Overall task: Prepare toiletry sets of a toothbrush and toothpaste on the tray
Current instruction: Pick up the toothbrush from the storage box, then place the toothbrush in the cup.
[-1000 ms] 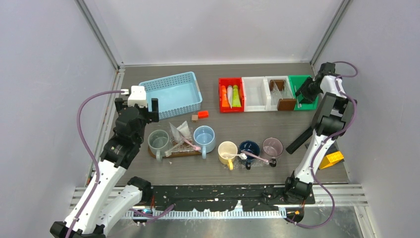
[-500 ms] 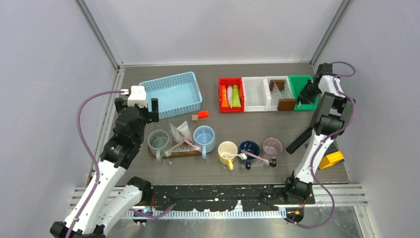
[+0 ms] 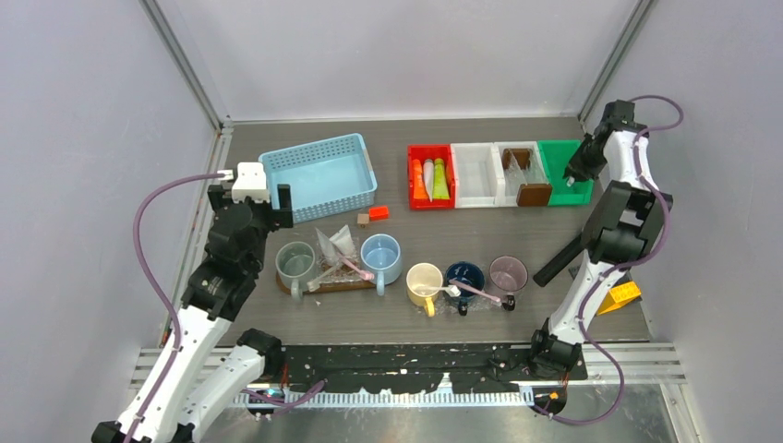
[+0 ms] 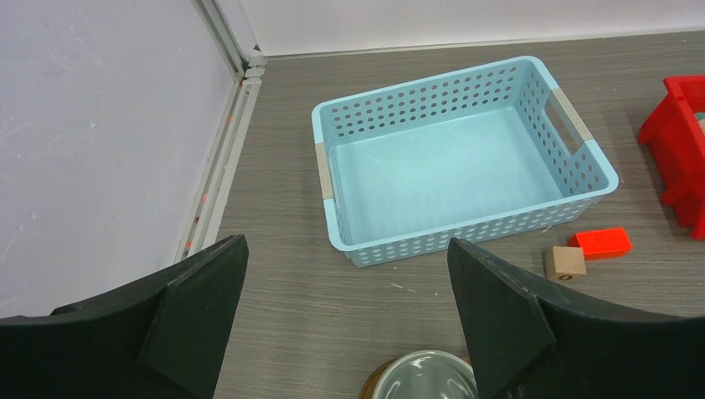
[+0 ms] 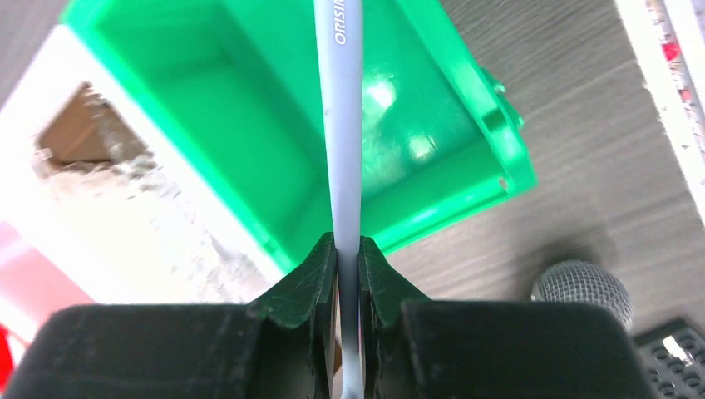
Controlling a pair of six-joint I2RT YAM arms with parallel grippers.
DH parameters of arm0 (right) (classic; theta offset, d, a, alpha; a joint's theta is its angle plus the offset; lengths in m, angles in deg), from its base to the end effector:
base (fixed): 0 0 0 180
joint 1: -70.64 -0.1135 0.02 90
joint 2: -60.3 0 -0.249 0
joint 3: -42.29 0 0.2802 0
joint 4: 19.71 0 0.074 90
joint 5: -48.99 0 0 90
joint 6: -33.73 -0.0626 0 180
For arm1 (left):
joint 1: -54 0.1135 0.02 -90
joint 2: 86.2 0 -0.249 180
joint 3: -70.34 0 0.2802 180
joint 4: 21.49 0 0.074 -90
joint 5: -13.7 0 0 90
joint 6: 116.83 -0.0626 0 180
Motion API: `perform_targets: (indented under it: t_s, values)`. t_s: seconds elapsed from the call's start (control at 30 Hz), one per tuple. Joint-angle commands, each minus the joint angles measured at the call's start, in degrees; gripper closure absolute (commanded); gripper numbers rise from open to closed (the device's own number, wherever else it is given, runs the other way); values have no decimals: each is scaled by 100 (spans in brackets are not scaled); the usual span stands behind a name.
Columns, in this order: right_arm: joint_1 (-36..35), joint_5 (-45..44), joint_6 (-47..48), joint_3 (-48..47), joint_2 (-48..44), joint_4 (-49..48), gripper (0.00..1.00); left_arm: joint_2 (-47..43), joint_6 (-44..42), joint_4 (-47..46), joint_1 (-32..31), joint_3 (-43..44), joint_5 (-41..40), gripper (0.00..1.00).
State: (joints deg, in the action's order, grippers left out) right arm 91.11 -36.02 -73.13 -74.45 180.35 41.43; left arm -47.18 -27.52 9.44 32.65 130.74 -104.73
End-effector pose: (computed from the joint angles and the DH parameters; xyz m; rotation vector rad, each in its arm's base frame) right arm 0.4546 -0.1639 0.1898 0.8362 2.5586 0.0980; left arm 0.2108 -0.0504 0.3510 -0.0322 1.7197 0.1640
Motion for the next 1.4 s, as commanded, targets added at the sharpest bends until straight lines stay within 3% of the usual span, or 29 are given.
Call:
perform_targets:
  t_s: [0.0,0.33,0.67,1.37]
  values:
    - [11,-259,-301,-112,-1020,328,99,-149,-63,-380,-1,-4,-63,7]
    - [-387,-206,-632,596,-2320,841,99,-282,-28,-398,-19,-13,-14,6]
    - [-1355,-162,-660,1371,-3639,1564,99,-275,-32,-401,-28,-6,-6,6]
    - [-2036,1699,-786,3121,-5347,3277,99,-65,-47,-390,-28,-4,-28,6]
